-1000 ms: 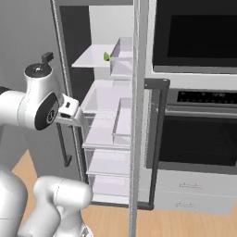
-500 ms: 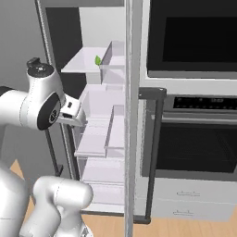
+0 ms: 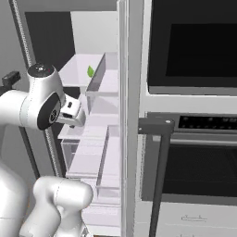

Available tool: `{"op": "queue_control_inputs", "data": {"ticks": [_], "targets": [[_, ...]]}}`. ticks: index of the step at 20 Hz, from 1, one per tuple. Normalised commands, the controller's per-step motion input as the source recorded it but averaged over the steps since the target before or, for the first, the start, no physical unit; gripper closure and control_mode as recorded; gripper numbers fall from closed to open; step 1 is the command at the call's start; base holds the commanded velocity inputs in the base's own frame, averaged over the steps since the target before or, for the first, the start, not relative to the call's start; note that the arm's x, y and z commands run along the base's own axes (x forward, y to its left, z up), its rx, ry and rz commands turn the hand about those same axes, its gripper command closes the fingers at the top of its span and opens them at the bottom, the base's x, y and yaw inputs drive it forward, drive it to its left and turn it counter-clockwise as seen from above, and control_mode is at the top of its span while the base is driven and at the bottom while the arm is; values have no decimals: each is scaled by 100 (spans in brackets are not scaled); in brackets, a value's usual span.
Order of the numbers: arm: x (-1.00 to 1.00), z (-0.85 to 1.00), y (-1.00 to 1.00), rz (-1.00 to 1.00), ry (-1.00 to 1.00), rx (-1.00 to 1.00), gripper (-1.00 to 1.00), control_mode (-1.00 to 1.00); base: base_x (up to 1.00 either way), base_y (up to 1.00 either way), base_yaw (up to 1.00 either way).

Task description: Grab a lemon wedge from the fridge and one ice cube from the ice bowl, and put them in the glass of lemonade.

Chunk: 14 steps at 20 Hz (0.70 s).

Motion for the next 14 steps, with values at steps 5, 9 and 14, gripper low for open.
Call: {"op": "queue_control_inputs", "data": {"ticks": [5, 9, 14], "targets": [[0, 0, 0, 0, 0, 0, -100, 100, 68, 0, 0], [0, 0, 0, 0, 0, 0, -100, 100, 49, -1, 0], [2, 0, -1, 0, -4, 0, -100, -100, 0, 0, 0]]}}
